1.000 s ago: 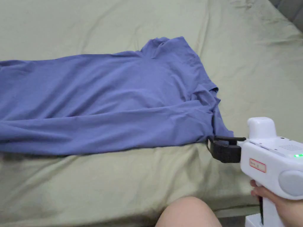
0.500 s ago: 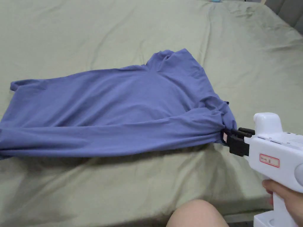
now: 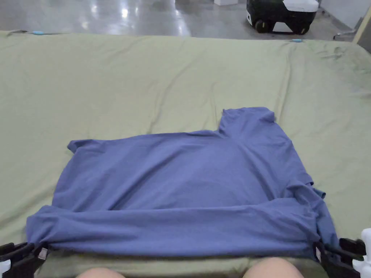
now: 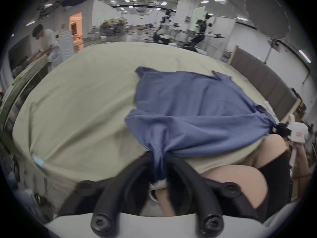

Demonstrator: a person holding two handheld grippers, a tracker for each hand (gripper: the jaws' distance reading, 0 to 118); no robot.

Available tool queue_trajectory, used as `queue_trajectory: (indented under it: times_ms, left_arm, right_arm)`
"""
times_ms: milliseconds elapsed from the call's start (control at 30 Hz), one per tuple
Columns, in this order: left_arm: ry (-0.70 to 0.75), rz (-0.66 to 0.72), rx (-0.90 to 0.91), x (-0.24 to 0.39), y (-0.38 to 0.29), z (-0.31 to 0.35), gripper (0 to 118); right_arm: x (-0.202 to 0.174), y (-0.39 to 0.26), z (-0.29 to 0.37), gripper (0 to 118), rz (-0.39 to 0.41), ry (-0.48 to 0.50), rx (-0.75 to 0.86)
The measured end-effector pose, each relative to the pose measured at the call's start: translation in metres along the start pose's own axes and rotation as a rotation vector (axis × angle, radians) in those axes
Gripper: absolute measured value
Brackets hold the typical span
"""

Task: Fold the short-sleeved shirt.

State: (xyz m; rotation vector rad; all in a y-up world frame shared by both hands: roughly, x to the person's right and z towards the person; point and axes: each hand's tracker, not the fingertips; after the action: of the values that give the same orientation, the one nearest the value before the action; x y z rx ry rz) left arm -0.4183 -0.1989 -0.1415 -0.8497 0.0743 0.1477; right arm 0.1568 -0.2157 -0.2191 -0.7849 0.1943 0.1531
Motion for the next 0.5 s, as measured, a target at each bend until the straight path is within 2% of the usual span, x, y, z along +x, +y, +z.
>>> queue_trajectory:
  times_ms: [33, 67, 100, 167, 200, 233, 267, 300, 333, 400, 500]
  left_arm:
    - [0.061, 0.046, 0.005, -0.002, -0.004, 0.002, 92]
    - [0.048, 0.086, 0.010, -0.008, -0.007, 0.007, 115]
    - [-0.037, 0.148, 0.059, -0.013, -0.011, 0.017, 117]
    - [-0.091, 0.249, 0.089, -0.017, -0.011, 0.036, 117]
    - [-0.091, 0.271, 0.091, -0.016, -0.006, 0.044, 113]
    - [-0.111, 0.257, 0.114, -0.012, 0.001, 0.053, 99]
    - [-0.104, 0.214, 0.171, -0.008, 0.008, 0.061, 70]
    - [-0.066, 0.160, 0.211, 0.001, 0.020, 0.066, 14]
    - [-0.031, 0.113, 0.243, 0.008, 0.030, 0.068, 0]
    - [-0.014, 0.053, 0.315, 0.018, 0.051, 0.064, 0]
    - [-0.083, 0.080, 0.292, 0.014, 0.099, 0.028, 0]
  right_arm:
    - [0.000, -0.003, 0.005, 106, 0.008, -0.037, 0.027]
    - [0.001, -0.005, 0.011, 118, -0.003, -0.044, 0.056]
    - [0.005, -0.006, 0.025, 118, -0.047, -0.022, 0.156]
    - [0.012, 0.002, 0.042, 118, -0.136, 0.051, 0.167]
    - [0.012, 0.012, 0.052, 117, -0.162, 0.062, 0.164]
    - [0.013, 0.019, 0.061, 110, -0.185, 0.066, 0.219]
    - [0.012, 0.026, 0.068, 92, -0.189, 0.071, 0.282]
    - [0.010, 0.036, 0.074, 40, -0.196, 0.068, 0.330]
    - [0.005, 0.048, 0.074, 6, -0.193, 0.054, 0.347]
    - [-0.004, 0.067, 0.072, 5, -0.163, 0.006, 0.390]
    - [-0.022, 0.096, 0.065, 5, -0.096, 0.074, 0.391]
